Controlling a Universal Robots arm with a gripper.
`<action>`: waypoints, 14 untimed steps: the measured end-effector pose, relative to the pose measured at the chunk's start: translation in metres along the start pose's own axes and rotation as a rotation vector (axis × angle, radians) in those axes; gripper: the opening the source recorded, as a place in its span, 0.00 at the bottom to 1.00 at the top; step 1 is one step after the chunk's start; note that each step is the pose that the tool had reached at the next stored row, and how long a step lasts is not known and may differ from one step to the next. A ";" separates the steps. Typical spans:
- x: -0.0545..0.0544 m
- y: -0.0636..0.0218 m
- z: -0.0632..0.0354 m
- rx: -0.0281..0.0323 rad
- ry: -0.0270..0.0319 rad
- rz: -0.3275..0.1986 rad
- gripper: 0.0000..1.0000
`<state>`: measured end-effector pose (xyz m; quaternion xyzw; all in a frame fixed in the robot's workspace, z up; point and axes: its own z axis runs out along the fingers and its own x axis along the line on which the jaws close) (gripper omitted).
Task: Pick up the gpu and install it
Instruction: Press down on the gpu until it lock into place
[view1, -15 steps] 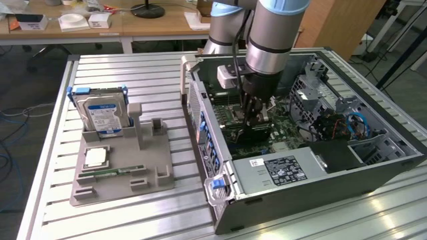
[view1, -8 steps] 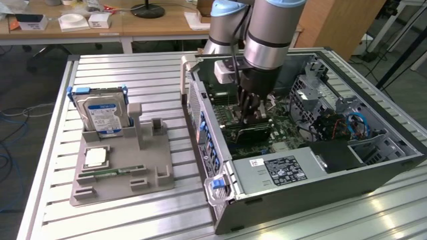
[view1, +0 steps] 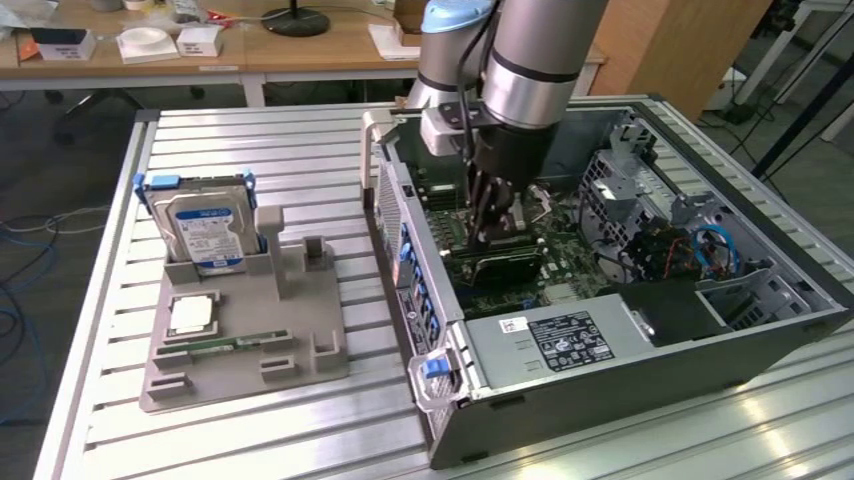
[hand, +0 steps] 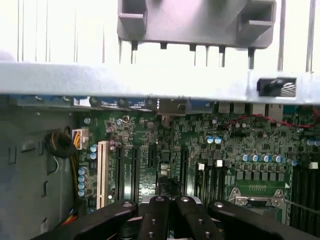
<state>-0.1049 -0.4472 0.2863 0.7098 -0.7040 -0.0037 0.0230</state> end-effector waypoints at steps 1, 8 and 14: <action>0.000 0.0011 -0.0027 -0.0019 0.0000 0.000 0.11; 0.000 0.0086 -0.0096 -0.0087 0.0000 0.000 0.11; 0.000 0.0167 -0.0156 -0.0116 -0.0003 0.000 0.11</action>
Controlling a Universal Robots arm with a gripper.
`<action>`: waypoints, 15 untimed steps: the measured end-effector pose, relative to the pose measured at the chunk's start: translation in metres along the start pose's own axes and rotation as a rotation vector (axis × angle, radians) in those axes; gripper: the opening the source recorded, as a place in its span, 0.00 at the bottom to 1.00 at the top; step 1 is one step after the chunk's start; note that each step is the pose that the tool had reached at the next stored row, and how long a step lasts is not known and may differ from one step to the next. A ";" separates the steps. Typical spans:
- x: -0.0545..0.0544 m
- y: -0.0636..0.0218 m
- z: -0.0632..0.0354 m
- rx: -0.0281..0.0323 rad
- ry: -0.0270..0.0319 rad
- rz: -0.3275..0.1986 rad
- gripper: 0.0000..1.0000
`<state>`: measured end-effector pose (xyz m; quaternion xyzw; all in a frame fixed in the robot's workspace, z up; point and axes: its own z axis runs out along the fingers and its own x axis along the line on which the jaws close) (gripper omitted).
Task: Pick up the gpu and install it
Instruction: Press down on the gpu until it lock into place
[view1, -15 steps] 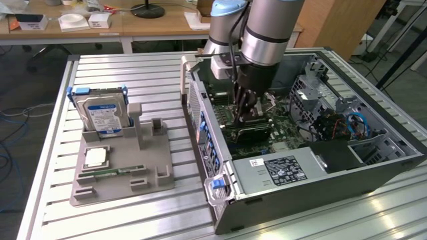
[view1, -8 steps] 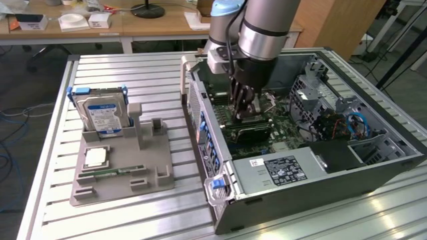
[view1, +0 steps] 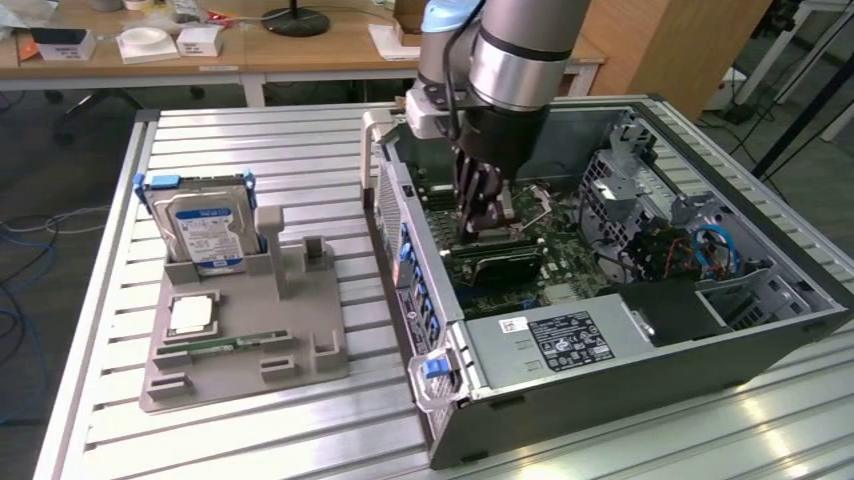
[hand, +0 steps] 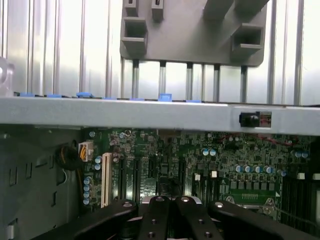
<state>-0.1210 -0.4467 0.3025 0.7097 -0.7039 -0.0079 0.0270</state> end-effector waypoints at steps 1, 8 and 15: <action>0.000 0.0025 0.0000 -0.0001 0.0002 0.000 0.11; -0.001 0.0178 0.0026 -0.0001 0.0001 0.000 0.11; -0.001 0.0208 0.0046 -0.0214 -0.0001 -0.001 0.11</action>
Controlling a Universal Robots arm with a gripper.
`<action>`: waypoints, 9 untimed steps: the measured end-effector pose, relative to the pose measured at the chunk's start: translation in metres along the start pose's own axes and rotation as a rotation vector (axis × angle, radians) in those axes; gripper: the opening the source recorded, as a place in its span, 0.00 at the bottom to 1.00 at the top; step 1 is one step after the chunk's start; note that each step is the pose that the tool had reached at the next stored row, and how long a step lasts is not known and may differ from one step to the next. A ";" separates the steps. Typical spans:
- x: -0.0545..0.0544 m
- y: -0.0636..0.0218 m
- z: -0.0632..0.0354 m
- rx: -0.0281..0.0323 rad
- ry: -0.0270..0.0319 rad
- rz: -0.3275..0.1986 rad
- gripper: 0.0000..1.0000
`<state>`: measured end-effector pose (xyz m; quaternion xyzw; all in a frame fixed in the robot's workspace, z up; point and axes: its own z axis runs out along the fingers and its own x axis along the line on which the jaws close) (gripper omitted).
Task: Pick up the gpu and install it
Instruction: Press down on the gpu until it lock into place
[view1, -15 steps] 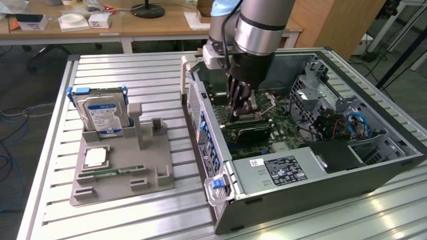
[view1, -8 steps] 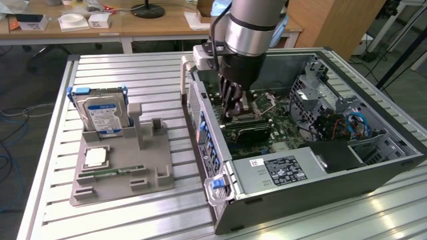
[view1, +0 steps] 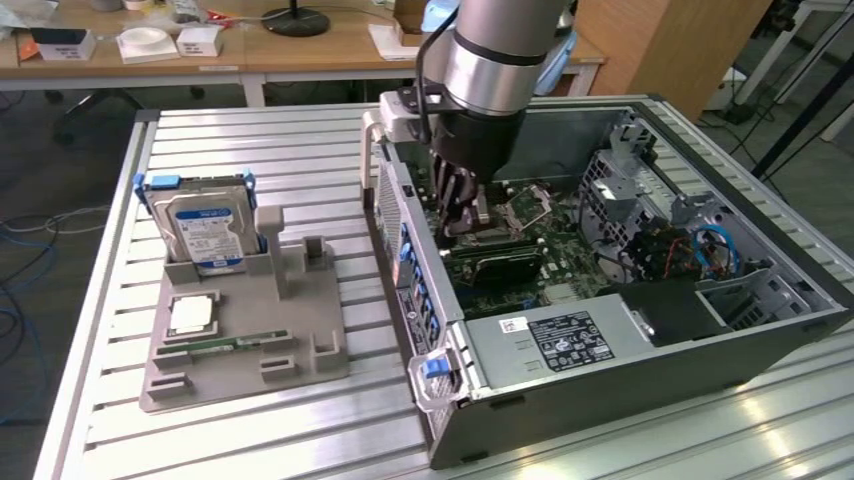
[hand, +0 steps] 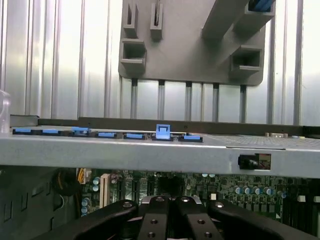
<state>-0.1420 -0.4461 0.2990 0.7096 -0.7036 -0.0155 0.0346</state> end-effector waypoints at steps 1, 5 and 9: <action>0.000 0.0005 0.0001 0.0000 -0.0001 0.000 0.11; 0.000 0.0028 0.0005 -0.0001 -0.0002 0.000 0.11; 0.000 0.0038 0.0005 -0.0007 -0.0001 0.000 0.11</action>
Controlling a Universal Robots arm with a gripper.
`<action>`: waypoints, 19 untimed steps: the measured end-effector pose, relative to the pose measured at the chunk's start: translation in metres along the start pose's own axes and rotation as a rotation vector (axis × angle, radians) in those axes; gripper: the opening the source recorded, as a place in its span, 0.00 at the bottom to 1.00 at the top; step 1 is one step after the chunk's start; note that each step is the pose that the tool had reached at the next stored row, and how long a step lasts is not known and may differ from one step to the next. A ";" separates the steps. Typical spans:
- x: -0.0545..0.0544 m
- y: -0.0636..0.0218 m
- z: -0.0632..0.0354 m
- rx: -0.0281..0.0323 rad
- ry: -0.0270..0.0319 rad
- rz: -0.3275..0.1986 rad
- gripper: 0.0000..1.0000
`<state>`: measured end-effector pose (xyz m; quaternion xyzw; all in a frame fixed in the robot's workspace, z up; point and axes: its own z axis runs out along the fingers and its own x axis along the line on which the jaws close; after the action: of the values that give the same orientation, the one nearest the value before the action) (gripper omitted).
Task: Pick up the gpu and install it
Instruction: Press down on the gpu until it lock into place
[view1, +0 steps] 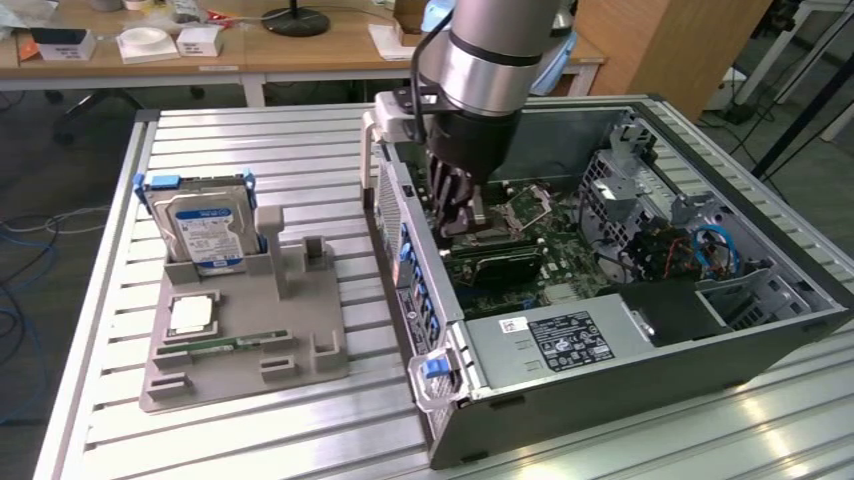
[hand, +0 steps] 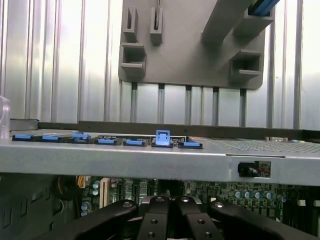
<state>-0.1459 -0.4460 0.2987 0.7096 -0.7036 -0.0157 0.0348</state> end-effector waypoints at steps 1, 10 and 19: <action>0.000 0.0004 0.0001 0.0000 -0.0001 0.000 0.11; 0.000 0.0027 0.0003 0.0000 0.0021 -0.001 0.11; 0.001 0.0053 0.0005 0.0000 0.0064 -0.004 0.11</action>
<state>-0.1511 -0.4467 0.2986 0.7112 -0.7019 -0.0135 0.0370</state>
